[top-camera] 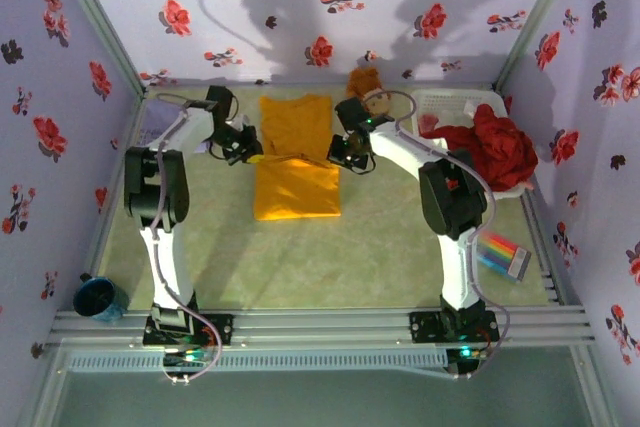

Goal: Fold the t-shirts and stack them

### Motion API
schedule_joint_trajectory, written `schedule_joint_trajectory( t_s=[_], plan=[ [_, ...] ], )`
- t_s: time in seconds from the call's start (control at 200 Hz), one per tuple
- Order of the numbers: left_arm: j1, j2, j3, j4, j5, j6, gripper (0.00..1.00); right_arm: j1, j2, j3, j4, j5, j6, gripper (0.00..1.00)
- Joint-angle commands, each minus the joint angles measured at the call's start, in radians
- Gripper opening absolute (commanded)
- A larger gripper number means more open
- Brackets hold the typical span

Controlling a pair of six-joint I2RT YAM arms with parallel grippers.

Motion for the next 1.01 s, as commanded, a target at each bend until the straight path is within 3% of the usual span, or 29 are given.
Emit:
schedule_joint_trajectory(
  t_s=[0.0,0.235,0.3,0.43,0.53,0.695,1.0],
  plan=[
    [0.010,0.050,0.032,-0.030,0.031,0.032,0.00,-0.017,0.031,0.037,-0.003,-0.013,-0.021,0.00],
    [0.025,0.077,0.053,-0.025,0.028,0.038,0.00,-0.034,0.053,0.090,-0.025,-0.032,-0.044,0.00],
    [0.032,0.082,0.063,-0.030,0.028,0.040,0.09,-0.037,0.072,0.121,-0.050,-0.051,-0.060,0.03],
    [0.041,0.070,0.088,-0.040,0.055,0.042,0.32,-0.043,0.082,0.169,-0.093,-0.072,-0.099,0.33],
    [0.043,0.028,0.105,-0.043,0.064,0.038,0.38,-0.048,0.051,0.182,-0.114,-0.069,-0.118,0.43],
    [0.048,-0.056,0.047,-0.015,0.067,0.008,0.40,-0.046,-0.014,0.152,-0.138,-0.069,-0.125,0.45],
    [0.028,-0.263,-0.319,0.160,0.070,-0.066,0.38,0.021,-0.186,-0.123,-0.036,-0.064,-0.065,0.44]
  ],
)
